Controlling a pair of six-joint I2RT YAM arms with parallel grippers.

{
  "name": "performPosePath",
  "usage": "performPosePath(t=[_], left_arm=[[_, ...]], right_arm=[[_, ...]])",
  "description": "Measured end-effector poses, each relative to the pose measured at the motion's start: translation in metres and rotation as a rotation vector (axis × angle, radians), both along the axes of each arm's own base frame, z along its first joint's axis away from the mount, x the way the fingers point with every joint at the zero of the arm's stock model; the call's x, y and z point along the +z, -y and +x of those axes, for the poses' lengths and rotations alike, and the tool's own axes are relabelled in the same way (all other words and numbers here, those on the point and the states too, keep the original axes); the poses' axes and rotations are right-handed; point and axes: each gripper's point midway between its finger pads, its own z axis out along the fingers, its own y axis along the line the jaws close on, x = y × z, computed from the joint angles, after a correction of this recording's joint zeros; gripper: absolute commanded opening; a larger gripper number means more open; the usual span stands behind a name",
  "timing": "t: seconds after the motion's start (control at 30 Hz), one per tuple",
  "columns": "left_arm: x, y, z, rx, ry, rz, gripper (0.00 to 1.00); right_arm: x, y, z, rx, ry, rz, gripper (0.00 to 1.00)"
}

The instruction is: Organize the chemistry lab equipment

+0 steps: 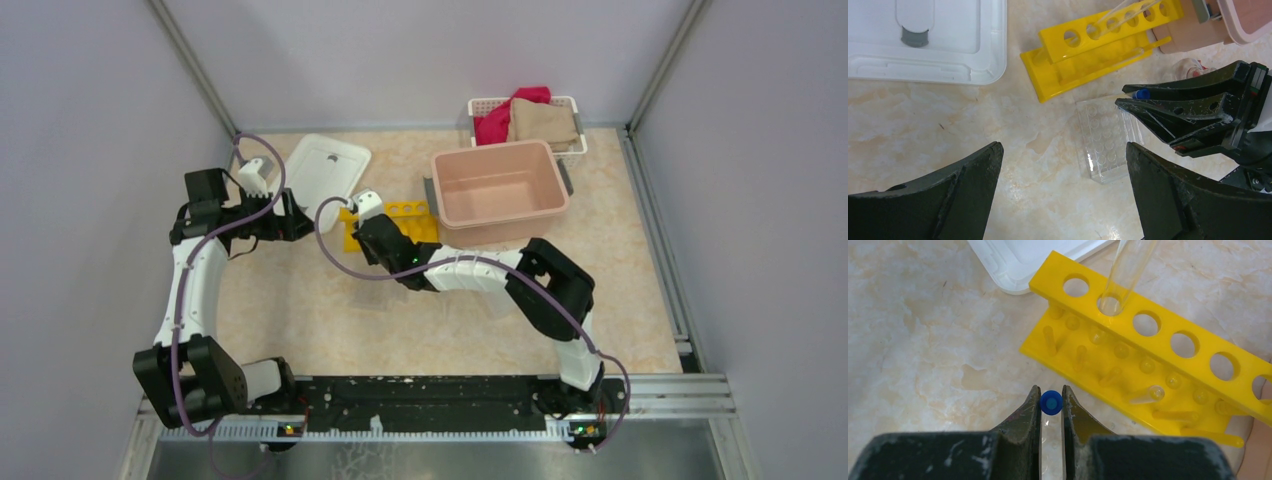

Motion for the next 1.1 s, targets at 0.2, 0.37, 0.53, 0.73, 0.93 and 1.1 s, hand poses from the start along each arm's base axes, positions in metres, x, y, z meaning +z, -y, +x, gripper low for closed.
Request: performPosePath(t=[0.2, 0.37, 0.53, 0.73, 0.93, 1.1], left_arm=[[0.0000, -0.0001, 0.0000, 0.001, 0.000, 0.000, 0.99], [0.0000, -0.0011, 0.0001, 0.004, 0.000, -0.001, 0.99], [-0.0001, -0.0016, 0.0000, 0.005, -0.001, -0.001, 0.99], [-0.0001, -0.0016, 0.0002, 0.005, -0.001, -0.001, 0.99], [-0.0014, -0.0019, 0.0006, 0.006, -0.006, -0.002, 0.99], [-0.0001, -0.0020, 0.0011, 0.006, -0.007, -0.002, 0.99]], right_arm=[[-0.0021, 0.0009, -0.0037, 0.004, -0.001, 0.000, 0.00], [-0.0044, 0.0021, -0.0044, 0.004, -0.003, -0.006, 0.00], [-0.0039, 0.0018, -0.0042, 0.004, -0.003, -0.004, 0.00], [-0.0039, 0.0026, -0.0036, -0.001, -0.001, -0.006, 0.00], [-0.0041, 0.0027, -0.0035, -0.002, -0.001, -0.006, 0.00], [-0.0047, 0.0029, -0.0032, -0.003, -0.001, -0.006, 0.00]])
